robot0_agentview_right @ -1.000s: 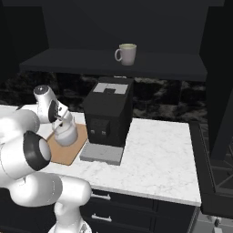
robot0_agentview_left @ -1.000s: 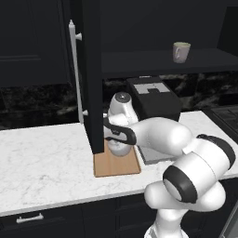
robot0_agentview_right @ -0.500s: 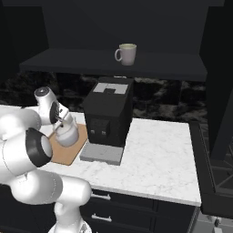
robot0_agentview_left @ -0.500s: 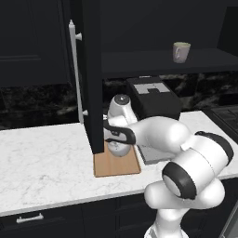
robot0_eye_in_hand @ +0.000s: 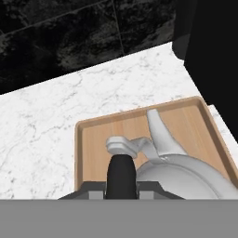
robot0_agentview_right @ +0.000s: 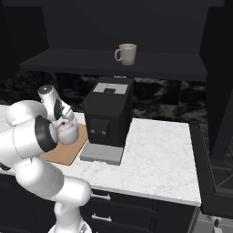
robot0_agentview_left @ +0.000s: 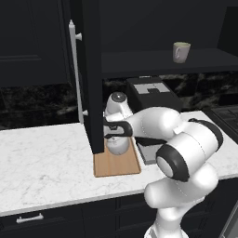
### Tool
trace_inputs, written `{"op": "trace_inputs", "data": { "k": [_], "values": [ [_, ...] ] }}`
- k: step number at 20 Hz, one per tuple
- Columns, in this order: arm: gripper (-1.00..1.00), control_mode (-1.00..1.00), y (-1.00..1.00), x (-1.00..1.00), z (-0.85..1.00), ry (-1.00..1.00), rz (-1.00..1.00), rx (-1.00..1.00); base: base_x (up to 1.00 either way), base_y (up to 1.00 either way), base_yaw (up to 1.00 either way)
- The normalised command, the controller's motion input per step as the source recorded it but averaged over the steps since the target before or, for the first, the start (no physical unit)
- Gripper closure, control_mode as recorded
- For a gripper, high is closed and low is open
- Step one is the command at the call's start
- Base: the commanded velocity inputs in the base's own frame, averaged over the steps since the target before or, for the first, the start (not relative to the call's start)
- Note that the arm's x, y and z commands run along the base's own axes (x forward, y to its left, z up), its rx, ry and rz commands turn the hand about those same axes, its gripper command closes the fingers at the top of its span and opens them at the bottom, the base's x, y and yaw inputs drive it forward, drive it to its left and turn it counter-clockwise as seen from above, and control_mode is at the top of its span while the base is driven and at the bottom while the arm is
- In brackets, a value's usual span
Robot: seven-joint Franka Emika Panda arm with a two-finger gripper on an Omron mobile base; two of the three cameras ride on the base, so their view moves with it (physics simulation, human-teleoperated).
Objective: Pick the kettle from the counter and place it on the tray. Then pick the mug from the cabinet and place it on the tray. Then close the cabinet doors.
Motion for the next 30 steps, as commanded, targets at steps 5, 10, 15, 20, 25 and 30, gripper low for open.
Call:
{"op": "trace_inputs", "data": {
  "k": [5,10,15,20,25,30],
  "values": [
    [1.0,-1.0,0.07,0.31,-0.06,0.0,-0.03,0.0,0.0,0.0,0.0],
    [1.0,-1.0,0.07,0.27,-0.11,0.0,-0.03,0.0,0.0,0.0,0.0],
    [-1.0,-1.0,0.01,0.08,-0.13,0.0,-0.06,0.0,0.0,0.0,0.0],
    [-1.0,-1.0,-0.16,-0.13,-0.05,0.0,-0.1,0.0,0.0,0.0,0.0],
    [-1.0,-1.0,-0.23,-0.24,-0.02,0.0,-0.11,0.0,0.0,0.0,0.0],
    [-1.0,-1.0,-0.29,-0.38,0.0,0.0,-0.08,0.0,0.0,0.0,0.0]
  ]
}}
